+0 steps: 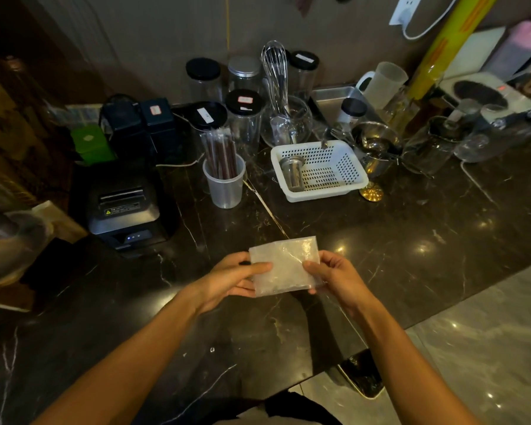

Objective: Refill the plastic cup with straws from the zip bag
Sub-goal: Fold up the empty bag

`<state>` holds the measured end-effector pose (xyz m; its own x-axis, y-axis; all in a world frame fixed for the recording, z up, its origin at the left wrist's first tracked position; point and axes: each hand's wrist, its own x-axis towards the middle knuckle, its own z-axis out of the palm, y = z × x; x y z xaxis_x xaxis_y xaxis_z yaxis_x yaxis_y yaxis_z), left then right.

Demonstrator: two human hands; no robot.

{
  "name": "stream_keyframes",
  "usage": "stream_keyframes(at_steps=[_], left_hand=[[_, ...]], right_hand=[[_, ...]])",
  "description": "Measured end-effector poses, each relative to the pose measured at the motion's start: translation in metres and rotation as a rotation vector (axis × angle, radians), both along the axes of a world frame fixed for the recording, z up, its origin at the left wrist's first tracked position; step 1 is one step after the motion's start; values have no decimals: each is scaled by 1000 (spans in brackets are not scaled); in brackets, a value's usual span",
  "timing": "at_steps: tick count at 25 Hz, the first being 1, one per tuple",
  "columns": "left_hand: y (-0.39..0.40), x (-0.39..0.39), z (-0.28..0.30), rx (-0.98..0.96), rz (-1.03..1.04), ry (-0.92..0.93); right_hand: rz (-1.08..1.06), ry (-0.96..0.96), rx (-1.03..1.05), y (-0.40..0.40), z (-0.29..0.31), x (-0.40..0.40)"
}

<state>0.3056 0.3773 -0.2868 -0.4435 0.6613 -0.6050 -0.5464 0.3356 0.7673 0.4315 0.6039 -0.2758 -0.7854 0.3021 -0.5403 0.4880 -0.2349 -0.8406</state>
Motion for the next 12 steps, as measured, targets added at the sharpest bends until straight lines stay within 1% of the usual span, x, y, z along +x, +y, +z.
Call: stream_keyframes(at_steps=[3,7,10,12], left_hand=[[-5,0,-10,7,-39,8],[-1,13,-22,24,-17,89],[15,30,-17,58,-21,131],[29,43,-11,89,-54,149]], right_hand=[[-49,-2,28,-14,-3,16],[-158,-28,49,-33,-3,48],[-304,-62,75,-40,-1,77],[-415,-46,62,-38,1,97]])
